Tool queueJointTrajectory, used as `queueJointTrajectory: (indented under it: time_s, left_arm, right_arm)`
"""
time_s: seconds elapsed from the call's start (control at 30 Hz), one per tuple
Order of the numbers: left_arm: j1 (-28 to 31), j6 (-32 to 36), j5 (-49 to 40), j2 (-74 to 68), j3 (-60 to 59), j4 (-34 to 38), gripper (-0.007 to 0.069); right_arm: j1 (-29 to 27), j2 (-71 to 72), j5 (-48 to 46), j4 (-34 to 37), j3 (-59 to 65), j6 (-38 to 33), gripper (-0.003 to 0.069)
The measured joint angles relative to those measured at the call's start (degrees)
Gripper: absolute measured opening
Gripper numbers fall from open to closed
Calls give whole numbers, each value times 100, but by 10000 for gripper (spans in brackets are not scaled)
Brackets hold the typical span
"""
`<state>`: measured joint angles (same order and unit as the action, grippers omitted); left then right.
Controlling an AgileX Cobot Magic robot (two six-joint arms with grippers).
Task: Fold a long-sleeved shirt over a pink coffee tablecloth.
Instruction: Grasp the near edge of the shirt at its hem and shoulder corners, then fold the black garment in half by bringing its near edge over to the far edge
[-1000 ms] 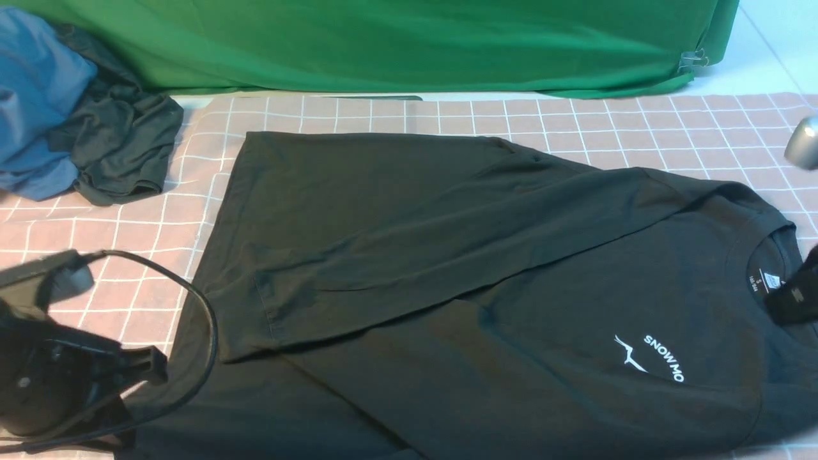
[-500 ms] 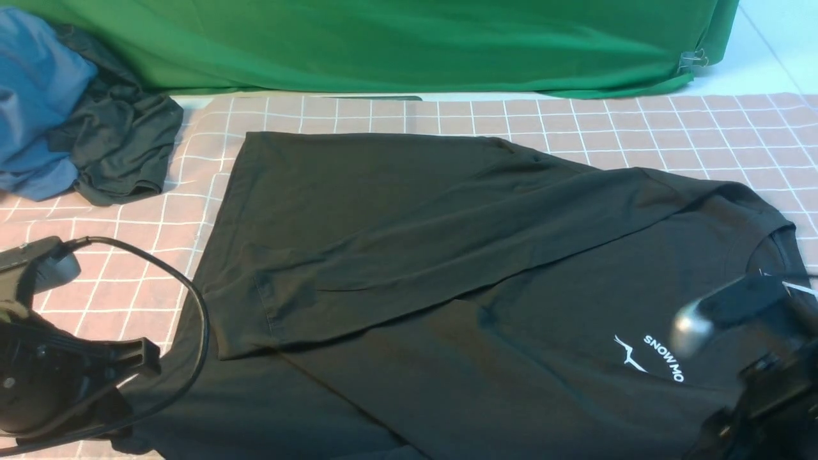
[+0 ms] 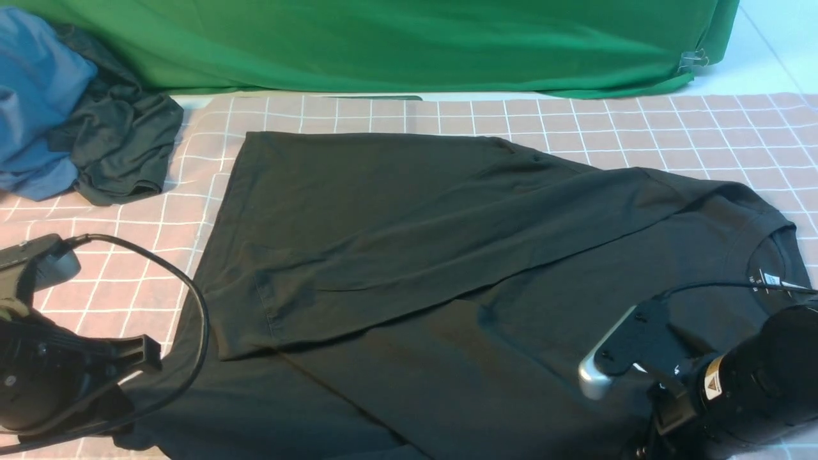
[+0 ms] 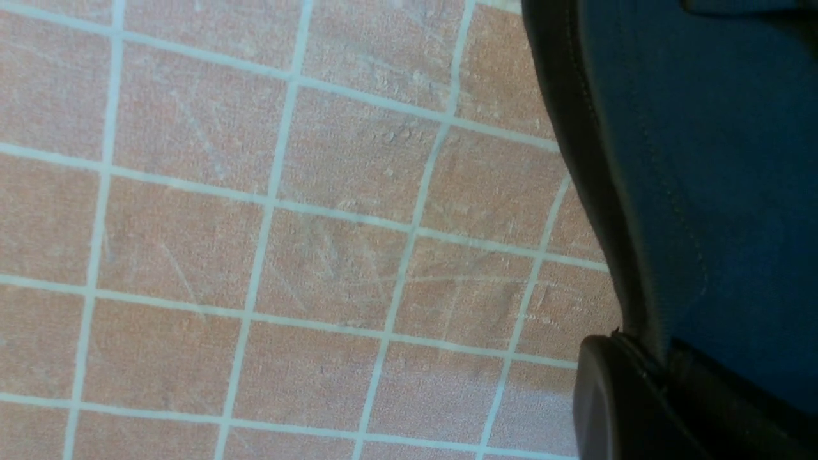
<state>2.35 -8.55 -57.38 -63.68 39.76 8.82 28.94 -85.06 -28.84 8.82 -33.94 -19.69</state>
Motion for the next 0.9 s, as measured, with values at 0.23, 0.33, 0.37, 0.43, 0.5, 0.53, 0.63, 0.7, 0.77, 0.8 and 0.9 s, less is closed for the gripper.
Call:
queueJointTrajectory:
  time_s: [0.23,0.33,0.37,0.43,0.5,0.53,0.63,0.7,0.77,0.8,0.9]
  left_arm:
    - [0,-413,72,0,166,232,29]
    - [0,-574,33,0,485,250,29]
    - [0,-617,21,0,607,252,29]
    - [0,-634,21,0,812,273,29]
    - [0,-675,26,0,887,273,29]
    - [0,-725,62,-14,956,257,29]
    - [0,-780,277,-187,1012,235,29]
    - [0,-810,495,-376,1012,235,29]
    - [0,-870,817,-629,1012,235,29]
    - [0,-909,917,-732,1012,235,29]
    - [0,-953,1280,-1070,1012,235,29]
  right_arm:
    - [-17,-149,-217,-279,-331,0,79]
    - [-88,-161,-745,-272,-676,0,76]
    - [-150,-156,-948,-272,-882,0,76]
    - [-322,-156,-1268,-272,-1241,-6,76]
    - [-453,-156,-1436,-272,-1452,-6,76]
    - [-624,-170,-1636,-272,-1692,-11,76]
    - [-1003,-371,-2087,-264,-2265,-122,76]
    - [-1177,-614,-2402,-253,-2573,-229,76]
    - [-1301,-904,-2663,-253,-2986,-303,76]
    - [-1330,-1036,-2731,-246,-3107,-309,76]
    - [-1434,-1492,-2800,-250,-3714,-303,76]
